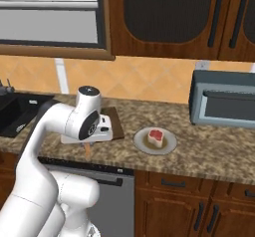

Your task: Pick up the knife from the drawer and place it on the cutting board. Then place the meat from the plate to the cutting board.

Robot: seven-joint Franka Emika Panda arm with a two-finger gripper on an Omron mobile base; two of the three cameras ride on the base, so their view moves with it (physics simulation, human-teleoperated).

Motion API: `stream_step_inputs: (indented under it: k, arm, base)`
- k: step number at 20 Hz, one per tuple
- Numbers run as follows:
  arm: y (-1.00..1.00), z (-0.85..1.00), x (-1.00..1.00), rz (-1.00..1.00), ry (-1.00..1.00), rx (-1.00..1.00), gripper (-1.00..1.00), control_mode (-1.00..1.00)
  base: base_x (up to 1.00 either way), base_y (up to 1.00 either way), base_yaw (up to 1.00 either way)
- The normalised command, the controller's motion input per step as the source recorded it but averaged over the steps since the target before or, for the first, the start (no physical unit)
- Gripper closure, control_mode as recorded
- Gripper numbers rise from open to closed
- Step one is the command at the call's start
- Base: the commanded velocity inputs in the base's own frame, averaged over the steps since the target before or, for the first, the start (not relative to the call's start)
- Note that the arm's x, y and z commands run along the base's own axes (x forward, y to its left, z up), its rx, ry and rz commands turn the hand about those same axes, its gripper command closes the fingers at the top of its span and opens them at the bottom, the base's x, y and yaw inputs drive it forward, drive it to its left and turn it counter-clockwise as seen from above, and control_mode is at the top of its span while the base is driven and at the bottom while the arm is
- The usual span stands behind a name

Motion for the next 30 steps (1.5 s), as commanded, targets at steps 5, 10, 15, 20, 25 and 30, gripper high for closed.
stream_step_inputs:
  k: [5, 10, 15, 20, 25, 30]
  arm:
    - [-0.04, 0.00, 0.08, 0.00, 0.00, 0.01, 1.00, -1.00]
    - [-0.25, -0.06, 0.69, 0.00, 0.00, 0.08, 1.00, -1.00]
    - [-0.09, -0.05, 0.91, 0.01, 0.00, 0.05, 1.00, -1.00]
    - [0.00, -0.02, 0.86, 0.00, 0.09, -0.01, 1.00, -1.00]
    - [0.09, -0.13, 0.71, -0.02, 0.00, -0.05, 1.00, -1.00]
    - [0.27, -0.28, 0.80, -0.04, 0.09, -0.17, 1.00, -1.00]
  base:
    - [0.21, -0.18, 0.00]
    - [0.00, 0.00, 0.00]
    - [0.00, 0.00, 0.00]
    - [0.00, 0.00, 0.00]
    - [0.00, 0.00, 0.00]
    - [0.00, 0.00, 0.00]
